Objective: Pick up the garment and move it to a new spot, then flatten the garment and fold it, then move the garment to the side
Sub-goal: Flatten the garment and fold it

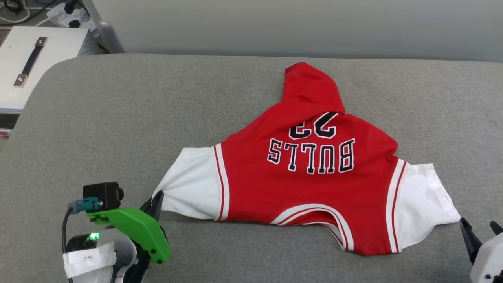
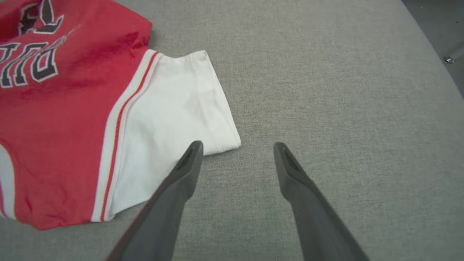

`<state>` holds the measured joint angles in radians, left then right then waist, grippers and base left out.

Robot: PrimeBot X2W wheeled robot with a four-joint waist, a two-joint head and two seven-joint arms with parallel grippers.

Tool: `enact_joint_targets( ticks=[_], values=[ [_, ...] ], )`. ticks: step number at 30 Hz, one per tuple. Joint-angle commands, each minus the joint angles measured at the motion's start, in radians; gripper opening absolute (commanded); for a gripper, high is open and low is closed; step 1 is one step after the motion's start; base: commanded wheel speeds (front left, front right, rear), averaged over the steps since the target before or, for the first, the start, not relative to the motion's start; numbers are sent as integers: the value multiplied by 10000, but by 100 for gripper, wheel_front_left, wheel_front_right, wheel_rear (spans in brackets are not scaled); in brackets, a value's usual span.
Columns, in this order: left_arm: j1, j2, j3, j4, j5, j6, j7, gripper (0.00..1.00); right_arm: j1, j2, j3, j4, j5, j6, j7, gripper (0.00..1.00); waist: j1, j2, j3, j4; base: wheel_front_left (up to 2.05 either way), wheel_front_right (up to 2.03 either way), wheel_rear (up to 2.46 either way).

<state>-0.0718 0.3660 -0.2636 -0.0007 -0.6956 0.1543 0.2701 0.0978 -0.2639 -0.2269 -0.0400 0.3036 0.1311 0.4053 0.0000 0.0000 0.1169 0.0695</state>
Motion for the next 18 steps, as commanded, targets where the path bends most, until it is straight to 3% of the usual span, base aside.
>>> enact_joint_targets(
  ticks=[1, 6, 18],
  values=[
    [116, 24, -9, -139, -56, 38, 49, 0, -116, -54, -88, 69, -65, -4, 376, 100, 0, 0, 219, 249, 0, 0, 0],
    [46, 13, -136, -420, -22, 69, 167, 0, -700, 141, -467, 378, -150, -4, 1778, 100, 0, 0, 444, 468, 0, 0, 0],
    [-270, -19, -312, -509, 0, -37, 188, 0, -1500, 190, -343, 1246, -639, -4, 2861, 100, 0, 0, 938, 759, 0, 0, 0]
  ],
)
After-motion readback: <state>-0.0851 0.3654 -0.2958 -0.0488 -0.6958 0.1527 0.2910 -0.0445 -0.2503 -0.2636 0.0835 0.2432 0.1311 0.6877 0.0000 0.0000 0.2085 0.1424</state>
